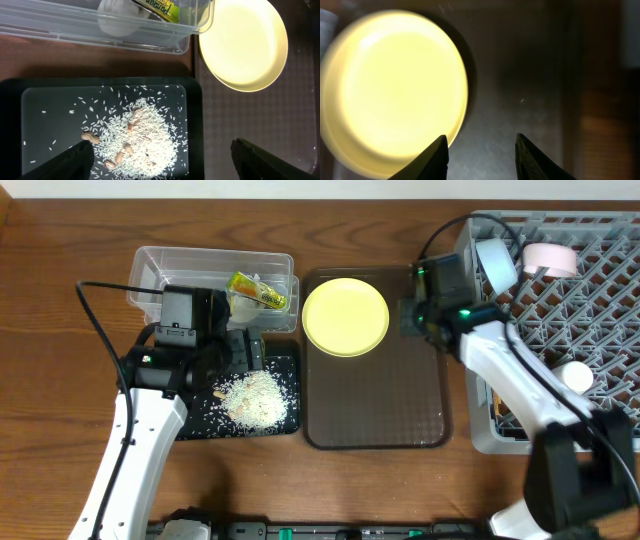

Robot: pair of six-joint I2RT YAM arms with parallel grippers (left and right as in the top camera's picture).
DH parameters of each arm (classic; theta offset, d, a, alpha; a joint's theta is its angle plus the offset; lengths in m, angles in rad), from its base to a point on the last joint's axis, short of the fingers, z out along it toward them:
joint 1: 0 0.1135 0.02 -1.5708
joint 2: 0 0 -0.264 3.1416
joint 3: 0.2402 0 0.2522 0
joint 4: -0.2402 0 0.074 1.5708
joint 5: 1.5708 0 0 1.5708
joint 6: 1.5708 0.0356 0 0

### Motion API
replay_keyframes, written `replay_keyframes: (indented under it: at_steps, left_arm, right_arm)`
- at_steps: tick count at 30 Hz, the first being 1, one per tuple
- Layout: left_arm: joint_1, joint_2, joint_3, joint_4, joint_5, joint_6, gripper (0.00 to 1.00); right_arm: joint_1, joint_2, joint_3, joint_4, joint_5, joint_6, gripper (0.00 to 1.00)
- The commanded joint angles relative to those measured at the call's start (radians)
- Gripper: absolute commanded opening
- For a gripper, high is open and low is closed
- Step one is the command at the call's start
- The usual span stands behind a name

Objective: Sort waste into correct bins and load items into the dishwasher rack
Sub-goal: 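Reach the right gripper to the yellow plate rim and grasp it, then lift the yellow plate and stand it upright in the rack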

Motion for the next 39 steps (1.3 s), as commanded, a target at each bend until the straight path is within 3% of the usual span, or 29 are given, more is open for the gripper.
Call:
replay_keyframes:
  at_steps: [1,8,15,17,24,32,39]
  left_arm:
    - [0.003,0.006,0.008,0.000,-0.006,-0.002,0.89]
    - [0.003,0.006,0.008,0.000,-0.006,-0.002,0.90]
    - [0.003,0.006,0.008,-0.004,-0.006,-0.002,0.89]
    - [0.003,0.006,0.008,-0.004,-0.006,-0.002,0.89]
    - [0.003,0.006,0.008,-0.003,-0.006,-0.002,0.89]
    - [0.003,0.006,0.008,-0.003,-0.006,-0.002,0.90]
    - [0.003,0.006,0.008,-0.003,-0.006,-0.002,0.90]
  right_arm:
    - [0.034,0.092,0.012,0.041,0.024,0.161,0.40]
    - [0.073,0.220,0.012,0.119,0.026,0.190,0.36]
    - [0.058,0.190,0.013,0.036,0.101,0.188,0.04]
    - [0.043,0.151,0.013,0.002,0.143,0.169,0.01]
    - [-0.043,-0.098,0.013,-0.104,0.228,-0.080,0.01]
    - [-0.210,-0.395,0.013,-0.158,0.459,-0.371,0.01]
    - [-0.364,-0.478,0.013,-0.129,0.697,-0.644,0.01]
